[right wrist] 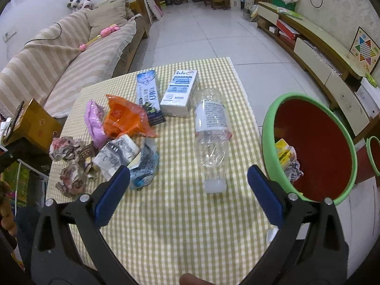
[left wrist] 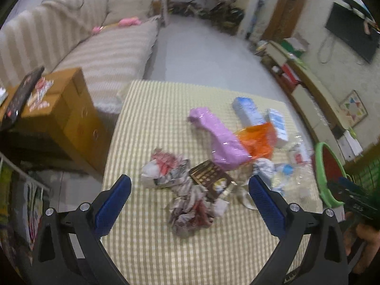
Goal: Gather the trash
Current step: 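Move both tools back to the table, left tool toward the crumpled paper pile, then grasp the crumpled paper pile with the left tool while the right tool grasps the clear plastic bottle, then carry the paper with the left tool while the right tool carries the bottle over the bin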
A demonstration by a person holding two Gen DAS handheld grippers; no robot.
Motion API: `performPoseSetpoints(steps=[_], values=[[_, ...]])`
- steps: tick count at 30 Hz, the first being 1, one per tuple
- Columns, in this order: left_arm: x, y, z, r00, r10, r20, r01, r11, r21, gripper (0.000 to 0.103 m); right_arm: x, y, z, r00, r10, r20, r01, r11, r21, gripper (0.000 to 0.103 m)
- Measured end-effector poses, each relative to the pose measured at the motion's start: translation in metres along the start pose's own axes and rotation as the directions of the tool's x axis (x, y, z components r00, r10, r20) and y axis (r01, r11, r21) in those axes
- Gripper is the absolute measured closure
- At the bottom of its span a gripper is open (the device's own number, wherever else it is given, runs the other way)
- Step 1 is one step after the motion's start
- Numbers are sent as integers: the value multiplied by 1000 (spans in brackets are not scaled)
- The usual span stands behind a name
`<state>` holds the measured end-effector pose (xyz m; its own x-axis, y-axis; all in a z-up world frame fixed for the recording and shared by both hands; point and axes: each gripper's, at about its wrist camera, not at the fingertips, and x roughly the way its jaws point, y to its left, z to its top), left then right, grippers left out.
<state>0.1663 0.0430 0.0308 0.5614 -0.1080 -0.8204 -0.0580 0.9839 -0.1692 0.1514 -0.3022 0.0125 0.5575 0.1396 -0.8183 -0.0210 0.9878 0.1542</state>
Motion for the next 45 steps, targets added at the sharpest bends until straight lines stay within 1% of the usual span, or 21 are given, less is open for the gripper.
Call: performPoseSetpoints(steps=[7,13,15,18,20,22,23,24,25,26,27,28,30,32,36,41,45], values=[[47,17,5,997,-1,-81,-4,998,-55,8,34,-8,21,999,-36,-38,35,999,-10,6],[80,34,10,992,10,-124,-24,994,-109,8,67,-12,33,995,-62,-78,60,998,-19,6],[90,39,11,990,3,-138,-20,993,-118,8,79,-15,36,993,-70,-95,68,998,-19,6],[104,42,12,986,-18,-164,-3,992,-129,9,94,-18,40,990,-73,-124,72,997,-12,8],[113,44,12,983,-24,-181,-1,991,-137,11,105,-20,41,986,-73,-148,72,997,-12,14],[120,43,10,980,-31,-194,4,991,-137,18,112,-21,41,984,-69,-165,68,998,-12,18],[123,44,9,979,-27,-201,0,991,-136,23,116,-22,41,983,-68,-173,67,998,-12,21],[126,44,8,978,-23,-209,-5,991,-136,32,120,-22,41,981,-67,-182,65,998,-14,23],[129,45,7,976,-24,-218,-7,990,-139,37,123,-22,41,979,-65,-191,63,998,-18,27],[132,45,6,974,-26,-227,-6,990,-140,45,126,-21,40,978,-62,-201,59,998,-20,34],[133,45,5,973,-18,-229,-14,991,-137,48,129,-20,40,976,-62,-210,58,998,-22,37],[132,44,5,975,-15,-222,-14,992,-128,50,129,-20,39,975,-65,-212,60,998,-27,46],[131,44,6,977,-17,-214,-9,993,-119,58,128,-19,39,976,-66,-208,62,998,-30,48],[125,45,9,980,-15,-200,-8,994,-111,61,126,-20,39,977,-64,-204,60,998,-27,49],[111,42,18,988,0,-153,-14,996,-89,63,107,-17,39,984,-60,-167,56,998,-26,50],[81,40,28,997,20,-79,-27,996,-80,63,83,-13,42,992,-42,-121,40,999,-21,50],[57,38,34,999,10,-39,-13,997,-78,63,60,-11,45,996,-19,-83,18,1000,-13,50]])
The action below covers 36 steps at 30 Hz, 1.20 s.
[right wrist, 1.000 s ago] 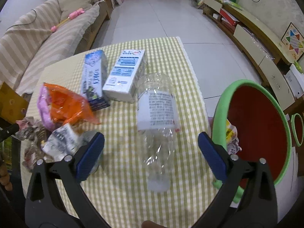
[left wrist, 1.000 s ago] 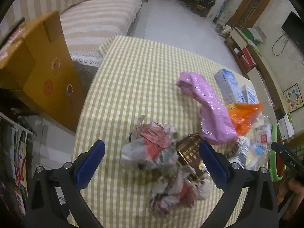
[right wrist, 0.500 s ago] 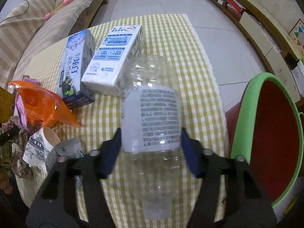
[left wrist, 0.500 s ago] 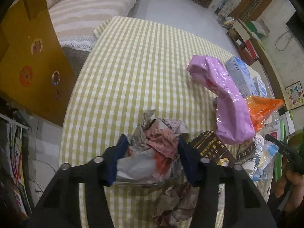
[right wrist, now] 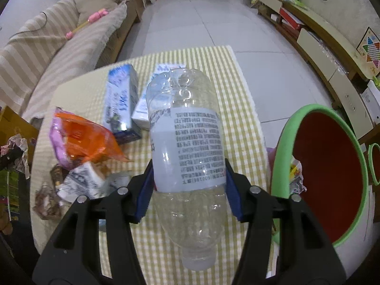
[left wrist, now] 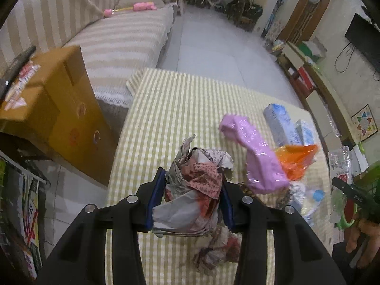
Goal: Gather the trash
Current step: 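Carry the paper with the left tool while the right tool carries the bottle over the bin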
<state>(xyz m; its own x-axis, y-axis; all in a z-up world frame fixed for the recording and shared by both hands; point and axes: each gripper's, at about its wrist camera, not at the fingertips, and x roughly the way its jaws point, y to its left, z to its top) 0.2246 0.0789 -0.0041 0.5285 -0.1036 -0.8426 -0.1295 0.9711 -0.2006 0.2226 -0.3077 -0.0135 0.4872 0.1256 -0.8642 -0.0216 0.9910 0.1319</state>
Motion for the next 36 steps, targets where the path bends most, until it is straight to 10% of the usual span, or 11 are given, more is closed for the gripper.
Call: performPoseSetpoints(steps=[18,36], values=[[-55,-139,-1,976,-214,44,198,953,231,63,-84,-70,-9,990,4,140,-26,988,155,51],[-26,-372,-36,889,-427,-163,450,757,474,63,-107,-204,-20,976,-88,200,7,927,374,51]])
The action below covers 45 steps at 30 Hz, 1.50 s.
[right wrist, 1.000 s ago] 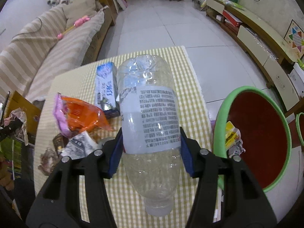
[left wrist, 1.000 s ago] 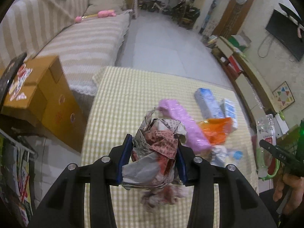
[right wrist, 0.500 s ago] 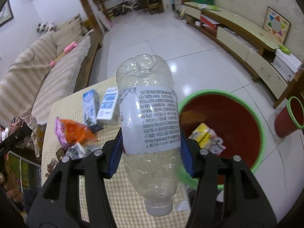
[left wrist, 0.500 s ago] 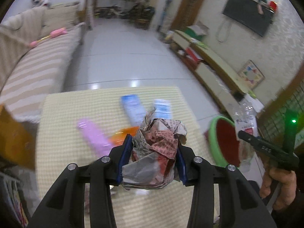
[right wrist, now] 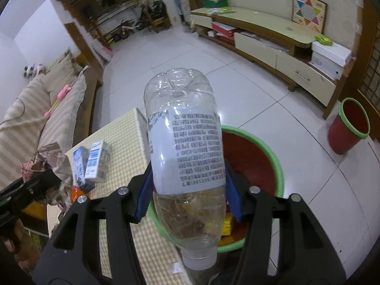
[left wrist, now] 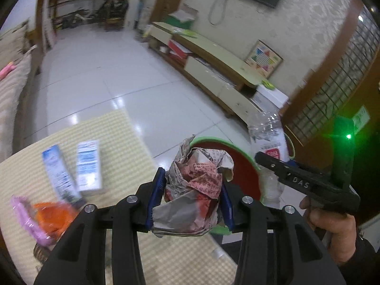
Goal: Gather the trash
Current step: 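Carry the paper with the left tool while the right tool carries the bottle over the bin, then open the left tool dropping the paper while the right tool drops the bottle into the bin, then move both open tools back over the remaining trash on the table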
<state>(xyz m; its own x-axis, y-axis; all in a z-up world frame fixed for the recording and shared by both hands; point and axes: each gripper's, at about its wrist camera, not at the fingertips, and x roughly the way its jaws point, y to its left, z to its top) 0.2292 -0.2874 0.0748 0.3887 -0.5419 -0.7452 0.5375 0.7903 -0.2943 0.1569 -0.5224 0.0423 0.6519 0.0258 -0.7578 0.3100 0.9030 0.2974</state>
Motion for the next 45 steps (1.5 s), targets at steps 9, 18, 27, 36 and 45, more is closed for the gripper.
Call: performPoseSetpoints(steps=[9,18,27,36,45], values=[[48,-30,9,998,-28,-53,30,998,52,62,16,-33,4,1000,5,-7,-5,997,76,51],[75,-43,13,996,-22,-87,28,997,66,55,30,-42,5,999,24,-34,-21,996,92,51],[64,-45,13,999,0,-41,4,996,87,9,28,-38,4,1000,2,-19,0,996,88,15],[22,-11,-3,999,34,-18,-33,999,24,8,14,-8,-5,1000,2,-6,-2,1000,30,6],[-45,38,-36,993,112,35,-110,992,-55,8,-9,62,-29,1000,22,-3,-22,996,-88,5]])
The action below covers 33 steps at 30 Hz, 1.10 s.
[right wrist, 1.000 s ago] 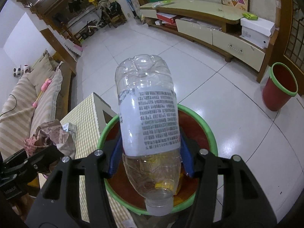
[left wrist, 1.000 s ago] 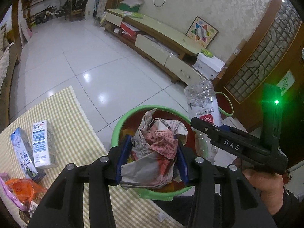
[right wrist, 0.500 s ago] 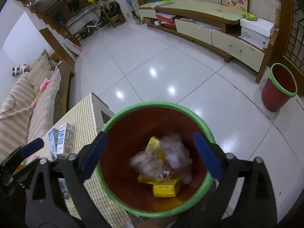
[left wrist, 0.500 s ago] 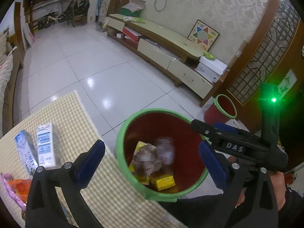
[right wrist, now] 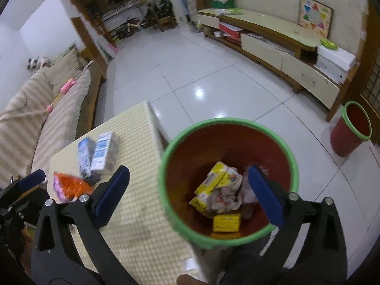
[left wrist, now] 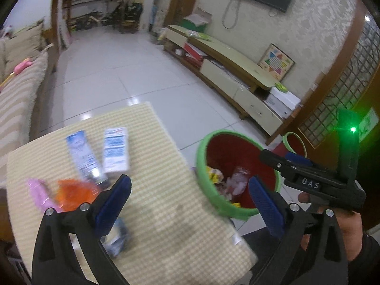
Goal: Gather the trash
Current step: 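Move both open tools back over the remaining trash on the table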
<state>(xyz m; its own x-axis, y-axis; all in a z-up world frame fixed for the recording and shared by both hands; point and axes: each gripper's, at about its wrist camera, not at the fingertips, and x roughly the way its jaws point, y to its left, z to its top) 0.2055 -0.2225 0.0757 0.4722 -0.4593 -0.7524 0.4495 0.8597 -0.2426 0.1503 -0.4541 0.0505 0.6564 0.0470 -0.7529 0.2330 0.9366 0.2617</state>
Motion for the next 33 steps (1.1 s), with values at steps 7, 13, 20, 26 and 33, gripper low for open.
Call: performPoseSetpoints(steps=[7,13,20,26,33], values=[[-46,63,-33,997,73,31,-70,992,-101,8,-5,64,-21,999,45,-22,-47,995,-91,5],[-78,123,-74,992,121,23,-114,972,-206,8,4,119,-46,994,80,-72,-92,978,-185,5],[-102,171,-111,988,157,10,-149,952,-268,8,13,158,-67,988,90,-122,-118,961,-251,5],[-105,196,-134,986,166,-16,-163,940,-299,8,25,182,-83,983,87,-159,-129,951,-280,5],[-89,219,-154,984,163,-78,-180,921,-346,8,50,191,-97,972,80,-220,-139,953,-268,5]])
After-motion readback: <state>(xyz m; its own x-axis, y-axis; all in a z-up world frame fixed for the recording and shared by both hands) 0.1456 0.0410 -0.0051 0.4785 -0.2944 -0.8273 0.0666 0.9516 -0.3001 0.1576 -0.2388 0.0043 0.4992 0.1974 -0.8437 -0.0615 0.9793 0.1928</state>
